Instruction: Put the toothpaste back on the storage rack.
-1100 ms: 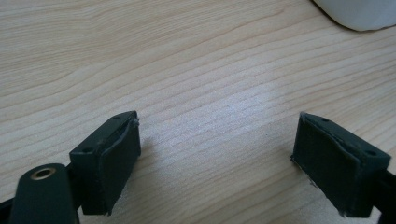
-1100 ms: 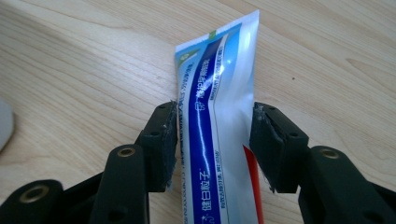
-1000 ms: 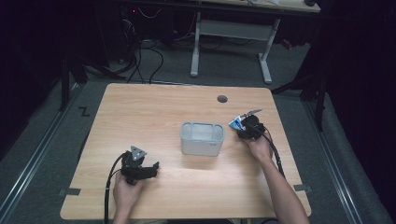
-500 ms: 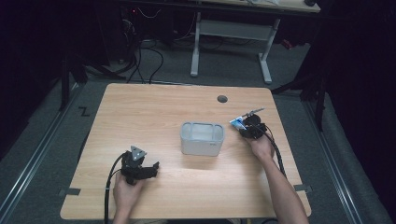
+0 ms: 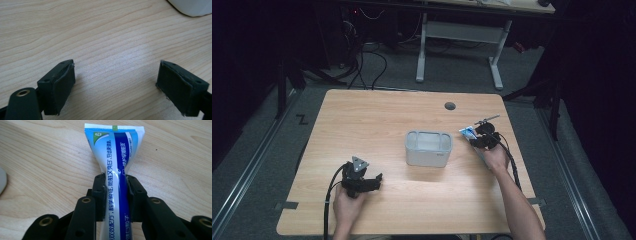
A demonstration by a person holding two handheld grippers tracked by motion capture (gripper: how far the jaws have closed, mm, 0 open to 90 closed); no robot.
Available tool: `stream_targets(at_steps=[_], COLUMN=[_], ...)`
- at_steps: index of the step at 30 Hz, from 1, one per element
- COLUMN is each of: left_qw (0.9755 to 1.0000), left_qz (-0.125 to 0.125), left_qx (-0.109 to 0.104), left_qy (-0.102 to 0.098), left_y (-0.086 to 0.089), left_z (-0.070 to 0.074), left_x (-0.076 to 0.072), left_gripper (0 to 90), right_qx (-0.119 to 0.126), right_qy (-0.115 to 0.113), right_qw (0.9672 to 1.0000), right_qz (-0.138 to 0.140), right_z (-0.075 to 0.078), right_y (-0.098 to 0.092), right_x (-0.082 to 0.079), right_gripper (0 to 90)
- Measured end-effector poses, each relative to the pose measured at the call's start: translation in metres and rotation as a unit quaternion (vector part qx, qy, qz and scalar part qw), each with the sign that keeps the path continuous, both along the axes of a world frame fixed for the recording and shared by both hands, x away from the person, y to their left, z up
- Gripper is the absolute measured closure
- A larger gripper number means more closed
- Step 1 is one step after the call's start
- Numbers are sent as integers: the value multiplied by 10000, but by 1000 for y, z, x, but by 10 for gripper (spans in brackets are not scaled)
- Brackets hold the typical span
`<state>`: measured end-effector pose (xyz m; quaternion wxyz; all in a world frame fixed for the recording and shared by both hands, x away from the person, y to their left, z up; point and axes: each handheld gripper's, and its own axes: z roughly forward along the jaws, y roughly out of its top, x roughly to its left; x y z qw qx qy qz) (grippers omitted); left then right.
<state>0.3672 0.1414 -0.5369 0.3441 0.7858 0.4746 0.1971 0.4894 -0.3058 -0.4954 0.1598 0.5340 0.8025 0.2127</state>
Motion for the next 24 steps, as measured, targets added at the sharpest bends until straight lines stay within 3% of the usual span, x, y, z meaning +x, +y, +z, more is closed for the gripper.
stream_targets(at_steps=[3, 4, 5, 9, 13, 24], left_qw=[10000, 10000, 10000, 10000, 10000, 10000], left_qz=[0, -1, -1, 0, 0, -1], left_qx=[-1, 0, 0, 0, -1, 2], left_qy=[-1, -1, -1, 0, -2, -1], left_y=[0, 0, 0, 0, 0, 0], left_z=[0, 0, 0, 0, 0, 0], left_x=[0, 0, 0, 0, 0, 0], left_gripper=[154, 154, 154, 154, 154, 154], right_qx=[201, 462, 574, 486, 727, 785], right_qy=[-25, -24, -45, -142, -155, -294], right_qw=[9998, 9989, 9983, 9986, 9971, 9958], right_qz=[4, 5, 23, 140, 182, 355], right_z=[3, 7, 9, 15, 20, 30], right_y=[-3, -5, -5, -2, -4, -8], right_x=[-2, -5, -6, -10, -14, -25], right_gripper=[720, 721, 721, 722, 724, 722])
